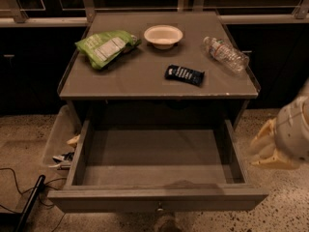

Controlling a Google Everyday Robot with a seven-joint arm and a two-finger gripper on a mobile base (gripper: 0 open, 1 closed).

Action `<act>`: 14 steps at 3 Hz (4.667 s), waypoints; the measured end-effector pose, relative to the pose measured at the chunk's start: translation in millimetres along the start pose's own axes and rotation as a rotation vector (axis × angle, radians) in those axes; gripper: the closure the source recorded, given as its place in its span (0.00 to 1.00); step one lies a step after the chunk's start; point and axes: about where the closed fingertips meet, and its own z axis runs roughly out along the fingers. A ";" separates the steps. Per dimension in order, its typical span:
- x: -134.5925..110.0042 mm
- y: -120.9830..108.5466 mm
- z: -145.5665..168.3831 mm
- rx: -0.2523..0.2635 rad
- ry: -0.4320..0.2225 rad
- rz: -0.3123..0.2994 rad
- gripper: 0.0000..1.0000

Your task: Close top drawer

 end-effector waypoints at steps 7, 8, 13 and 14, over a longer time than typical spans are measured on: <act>59.8 75.0 201.6 -0.039 -0.320 0.186 1.00; 60.2 72.6 202.4 -0.030 -0.318 0.185 0.81; 19.7 21.3 213.9 0.003 -0.373 0.060 0.37; -3.2 -34.3 225.8 0.048 -0.406 -0.017 0.61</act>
Offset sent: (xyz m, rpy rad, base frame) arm -0.0071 -0.0006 -0.0136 0.0038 0.0188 0.0066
